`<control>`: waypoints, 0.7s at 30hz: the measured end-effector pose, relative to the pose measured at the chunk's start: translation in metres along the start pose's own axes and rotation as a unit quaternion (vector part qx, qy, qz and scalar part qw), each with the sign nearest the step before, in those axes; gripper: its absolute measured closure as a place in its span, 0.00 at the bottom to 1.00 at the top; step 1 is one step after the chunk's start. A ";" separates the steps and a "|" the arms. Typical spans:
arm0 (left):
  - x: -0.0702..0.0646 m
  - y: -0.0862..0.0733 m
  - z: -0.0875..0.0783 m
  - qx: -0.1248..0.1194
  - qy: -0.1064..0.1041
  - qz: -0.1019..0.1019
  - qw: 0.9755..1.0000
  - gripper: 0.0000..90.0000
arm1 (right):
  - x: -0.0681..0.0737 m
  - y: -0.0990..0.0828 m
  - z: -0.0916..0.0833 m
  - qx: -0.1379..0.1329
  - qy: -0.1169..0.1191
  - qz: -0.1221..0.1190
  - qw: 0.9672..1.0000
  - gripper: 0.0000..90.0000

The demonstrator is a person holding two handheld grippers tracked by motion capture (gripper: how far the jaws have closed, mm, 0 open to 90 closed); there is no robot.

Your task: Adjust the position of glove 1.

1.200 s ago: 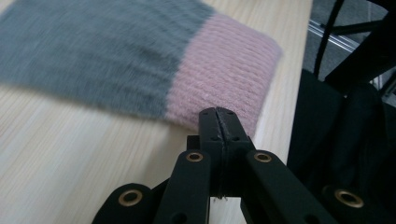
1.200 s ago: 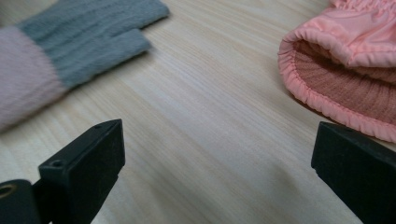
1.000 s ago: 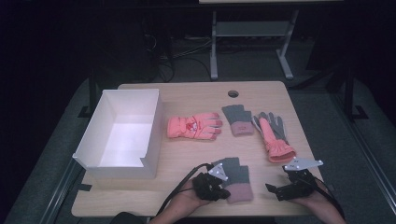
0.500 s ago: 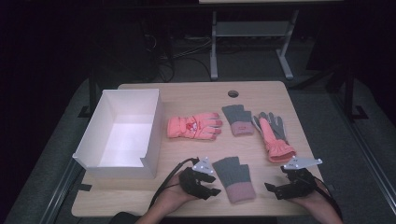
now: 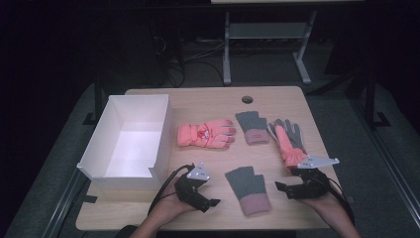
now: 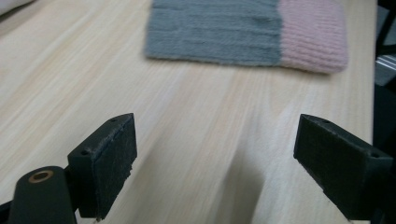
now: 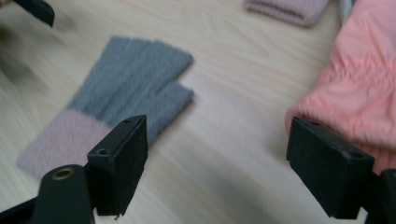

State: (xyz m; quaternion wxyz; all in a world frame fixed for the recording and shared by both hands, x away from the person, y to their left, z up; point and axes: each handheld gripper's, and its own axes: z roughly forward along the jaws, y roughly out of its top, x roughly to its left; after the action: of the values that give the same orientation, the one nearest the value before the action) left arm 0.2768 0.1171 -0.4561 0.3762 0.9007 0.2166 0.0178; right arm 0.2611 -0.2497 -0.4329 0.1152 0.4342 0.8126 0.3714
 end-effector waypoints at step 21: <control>0.015 -0.006 -0.008 -0.027 0.022 -0.023 0.999 0.15 | -0.014 0.074 0.042 -0.023 -0.031 0.017 0.999 0.45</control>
State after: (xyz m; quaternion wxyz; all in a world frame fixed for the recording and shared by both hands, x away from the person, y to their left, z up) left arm 0.2867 0.1321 -0.4561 0.3962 0.8843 0.2446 0.0346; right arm 0.3369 -0.2134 -0.4119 0.1439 0.4565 0.7922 0.3785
